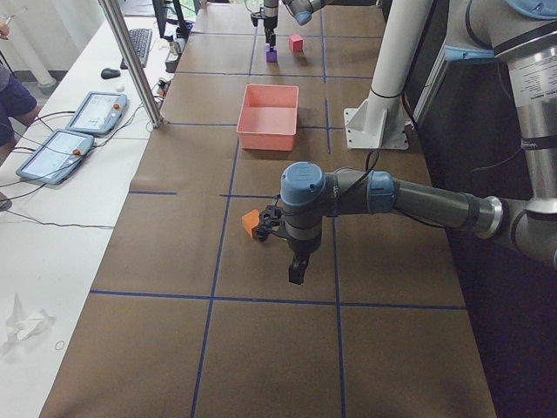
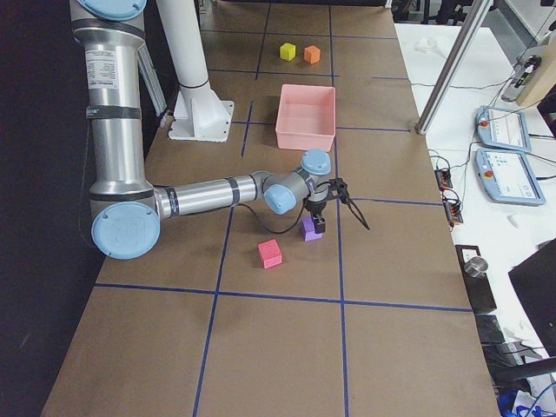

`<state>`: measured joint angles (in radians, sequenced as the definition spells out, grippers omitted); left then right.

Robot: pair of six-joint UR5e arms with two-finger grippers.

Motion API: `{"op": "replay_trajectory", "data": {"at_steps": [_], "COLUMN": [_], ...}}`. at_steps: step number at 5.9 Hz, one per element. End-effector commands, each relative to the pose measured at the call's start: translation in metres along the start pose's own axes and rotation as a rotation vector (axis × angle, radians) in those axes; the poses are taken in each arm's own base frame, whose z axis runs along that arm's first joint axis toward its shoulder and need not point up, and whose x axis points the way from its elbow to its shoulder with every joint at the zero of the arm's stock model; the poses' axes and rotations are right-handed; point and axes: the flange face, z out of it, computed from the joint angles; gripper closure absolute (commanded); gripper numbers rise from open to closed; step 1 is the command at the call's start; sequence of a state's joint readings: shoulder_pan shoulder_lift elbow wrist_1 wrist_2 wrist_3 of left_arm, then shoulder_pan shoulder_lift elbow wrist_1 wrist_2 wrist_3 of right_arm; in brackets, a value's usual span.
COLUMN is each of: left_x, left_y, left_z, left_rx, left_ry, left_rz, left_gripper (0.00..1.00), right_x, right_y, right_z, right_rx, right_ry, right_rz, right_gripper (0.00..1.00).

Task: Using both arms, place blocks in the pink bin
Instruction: 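Lower the right gripper onto the purple cube and grasp it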

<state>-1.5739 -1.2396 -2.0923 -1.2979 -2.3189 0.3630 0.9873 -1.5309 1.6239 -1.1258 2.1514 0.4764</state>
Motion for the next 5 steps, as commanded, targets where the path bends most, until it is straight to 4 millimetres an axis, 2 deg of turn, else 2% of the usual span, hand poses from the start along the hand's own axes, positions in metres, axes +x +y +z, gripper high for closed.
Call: {"op": "replay_trajectory", "data": {"at_steps": [1,2,3,4,5], "left_x": [0.0,0.0,0.0,0.0,0.001], "left_y": [0.0,0.0,0.0,0.0,-0.001], "left_z": [0.0,0.0,0.0,-0.001,-0.002], "left_rx": [0.001,0.001,0.001,0.002,0.006], "left_ry": [0.0,0.0,0.0,0.0,0.0], "left_rz": [-0.001,-0.001,-0.001,0.0,0.002], "left_gripper": [0.0,0.0,0.0,0.0,0.0], "right_x": [0.0,-0.007,-0.01,-0.025,-0.048], "right_y": [0.005,0.005,0.003,-0.005,-0.016], "right_z": [0.02,0.023,0.017,0.002,-0.018], "right_rx": [-0.033,-0.037,-0.028,0.002,0.037], "right_ry": [0.016,0.012,0.004,-0.012,-0.036], "right_rz": [-0.028,-0.037,-0.041,-0.05,-0.041], "right_gripper": [0.0,0.38,0.81,0.9,0.91]}}
